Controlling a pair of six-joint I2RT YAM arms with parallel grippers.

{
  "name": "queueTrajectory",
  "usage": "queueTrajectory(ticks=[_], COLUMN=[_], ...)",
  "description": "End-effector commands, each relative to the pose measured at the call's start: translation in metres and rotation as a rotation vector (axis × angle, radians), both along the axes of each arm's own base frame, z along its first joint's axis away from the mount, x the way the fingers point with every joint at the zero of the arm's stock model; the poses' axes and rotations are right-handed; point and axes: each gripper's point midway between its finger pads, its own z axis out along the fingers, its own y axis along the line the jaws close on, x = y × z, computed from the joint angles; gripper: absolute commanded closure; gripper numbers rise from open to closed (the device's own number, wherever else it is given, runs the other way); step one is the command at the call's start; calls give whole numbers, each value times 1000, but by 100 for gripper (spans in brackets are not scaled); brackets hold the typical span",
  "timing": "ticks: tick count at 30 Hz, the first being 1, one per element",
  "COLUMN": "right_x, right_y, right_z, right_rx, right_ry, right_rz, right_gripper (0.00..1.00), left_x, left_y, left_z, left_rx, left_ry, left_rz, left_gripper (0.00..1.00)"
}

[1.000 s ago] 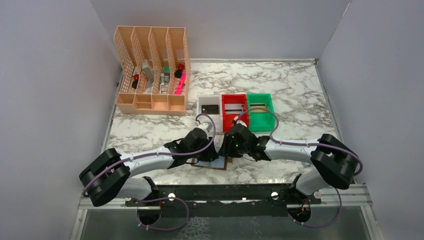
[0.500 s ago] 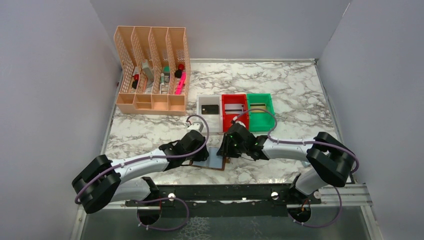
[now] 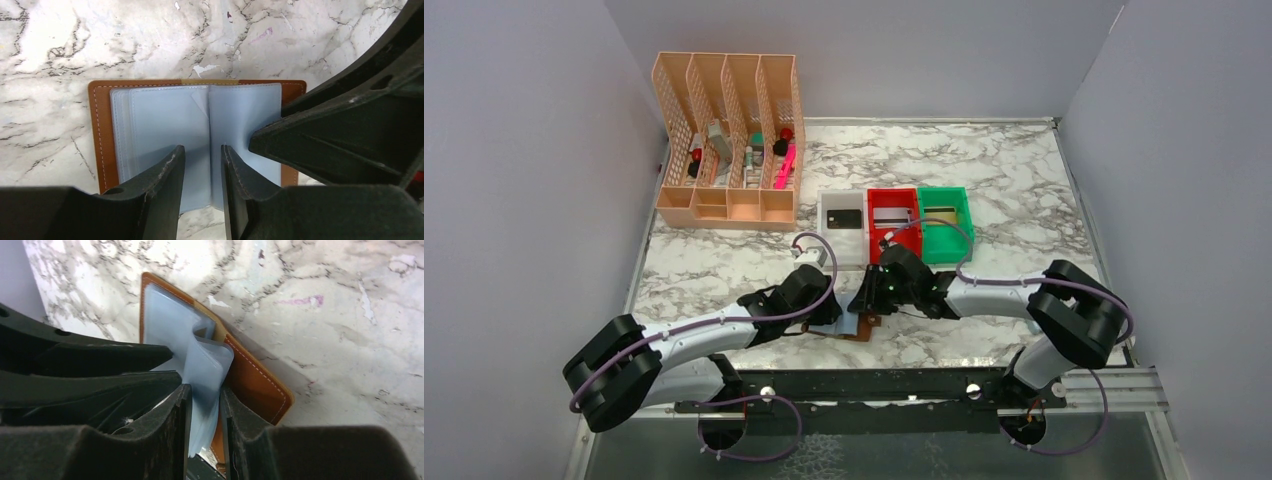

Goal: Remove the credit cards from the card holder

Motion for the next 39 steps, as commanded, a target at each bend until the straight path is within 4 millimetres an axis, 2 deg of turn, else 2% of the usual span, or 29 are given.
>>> queueTrajectory(ticks=[1,4,5,8,11,12,13,14,18,22,25,27,29,32,33,36,39], right_x=[1,8,10,16,16,16,15,15,22,37,39,38,38,46,49,53,51], right_y=[-5,-24,-31,-47,-47,-46,-44,-43,-49,-79,-94,-95,-96,-98,-97,-87,-66], right_z=[-10,-20,-23,-28,-26,-24,-22,-20,-13,-13,-15,-11,-2,25,35,59,65], right_rx=[-63,-164,-194,-266,-266,-252,-238,-228,-231,-304,-336,-355,-376,-385,-381,-330,-262], right_ry=[14,-21,-38,-76,-100,-108,-112,-115,-142,-158,-174,-192,-215,-282,-304,-344,-321], right_rz=[-5,-44,-58,-88,-56,-41,-27,-20,-32,-94,-73,-23,18,20,22,34,52], right_gripper=[69,70,74,77,87,88,96,99,99,99,99,95,87,65,61,57,52], left_x=[-17,-14,-12,-7,-2,-1,0,2,2,2,2,2,3,6,8,11,19], left_y=[9,4,3,-3,-8,-9,-10,-10,-8,-4,-3,-3,-4,-2,0,10,22], left_z=[-15,-7,-3,10,22,25,27,29,31,31,31,32,34,37,36,32,33], left_rx=[35,21,14,-13,-39,-43,-46,-50,-48,-38,-36,-36,-43,-38,-27,21,62], left_ry=[67,49,38,7,-22,-29,-34,-40,-46,-50,-51,-51,-57,-72,-75,-78,-80], left_rz=[-26,-37,-41,-46,-44,-44,-42,-39,-32,-20,-18,-18,-18,-4,7,45,92], left_gripper=[64,64,63,61,59,58,58,58,57,56,55,54,54,52,51,49,44])
